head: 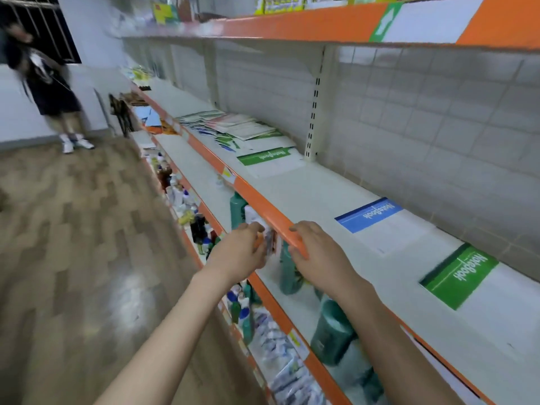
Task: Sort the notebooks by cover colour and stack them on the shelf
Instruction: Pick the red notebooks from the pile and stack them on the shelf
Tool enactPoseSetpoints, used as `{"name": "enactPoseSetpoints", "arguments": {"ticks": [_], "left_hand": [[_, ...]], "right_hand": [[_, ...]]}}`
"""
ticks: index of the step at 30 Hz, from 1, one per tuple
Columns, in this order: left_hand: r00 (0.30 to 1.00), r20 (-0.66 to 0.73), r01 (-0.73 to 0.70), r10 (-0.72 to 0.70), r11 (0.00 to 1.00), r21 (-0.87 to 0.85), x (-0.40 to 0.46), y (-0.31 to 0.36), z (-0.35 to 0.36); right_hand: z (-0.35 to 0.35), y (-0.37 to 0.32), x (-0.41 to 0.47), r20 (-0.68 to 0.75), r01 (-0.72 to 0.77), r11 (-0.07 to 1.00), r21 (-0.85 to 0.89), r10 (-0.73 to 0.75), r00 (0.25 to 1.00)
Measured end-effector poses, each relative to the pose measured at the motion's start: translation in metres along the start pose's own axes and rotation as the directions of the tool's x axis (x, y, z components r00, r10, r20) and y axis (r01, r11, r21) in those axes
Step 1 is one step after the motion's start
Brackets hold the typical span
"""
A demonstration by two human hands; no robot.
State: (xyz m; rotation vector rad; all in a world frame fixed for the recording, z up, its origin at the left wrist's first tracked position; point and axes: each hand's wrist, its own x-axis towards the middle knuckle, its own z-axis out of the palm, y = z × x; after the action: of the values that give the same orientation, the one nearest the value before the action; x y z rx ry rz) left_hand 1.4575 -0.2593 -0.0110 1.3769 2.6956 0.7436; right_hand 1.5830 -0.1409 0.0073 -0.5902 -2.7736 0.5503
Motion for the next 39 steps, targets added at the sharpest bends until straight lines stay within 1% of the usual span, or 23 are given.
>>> {"name": "enactPoseSetpoints", "arguments": {"ticks": [6, 11, 14, 17, 21, 27, 33, 39], "left_hand": [[0.996, -0.038, 0.076, -0.074, 0.996, 0.038, 0.039, -0.086, -0.039], [0.992, -0.07, 0.112, -0.107, 0.991, 0.078, 0.061, -0.145, -0.06], [0.983, -0.087, 0.164, -0.16, 0.985, 0.046, 0.077, -0.18, -0.072], [0.979, -0.105, 0.179, -0.175, 0.983, 0.032, 0.089, -0.205, -0.079], [0.972, -0.11, 0.211, -0.207, 0.977, 0.033, 0.118, -0.245, -0.084], [0.964, -0.101, 0.254, -0.247, 0.965, 0.063, 0.183, -0.301, -0.092], [0.968, -0.017, 0.251, -0.25, 0.964, 0.083, 0.268, -0.352, -0.103], [0.972, -0.081, 0.227, -0.221, 0.971, 0.076, 0.345, -0.389, -0.113]], "right_hand": [[0.039, -0.052, 0.091, 0.001, 0.104, 0.994, 0.023, -0.104, 0.995], [0.073, -0.093, 0.156, 0.003, 0.149, 0.987, 0.063, -0.15, 0.989], [0.091, -0.111, 0.19, 0.038, 0.176, 0.982, 0.069, -0.179, 0.983], [0.103, -0.117, 0.216, 0.042, 0.185, 0.981, 0.057, -0.188, 0.981], [0.127, -0.128, 0.262, 0.089, 0.186, 0.98, 0.069, -0.191, 0.977], [0.152, -0.142, 0.351, 0.094, 0.212, 0.974, 0.078, -0.219, 0.971], [0.17, -0.151, 0.445, 0.108, 0.216, 0.969, 0.119, -0.229, 0.967], [0.18, -0.154, 0.532, 0.042, 0.238, 0.962, 0.132, -0.245, 0.969]]}}
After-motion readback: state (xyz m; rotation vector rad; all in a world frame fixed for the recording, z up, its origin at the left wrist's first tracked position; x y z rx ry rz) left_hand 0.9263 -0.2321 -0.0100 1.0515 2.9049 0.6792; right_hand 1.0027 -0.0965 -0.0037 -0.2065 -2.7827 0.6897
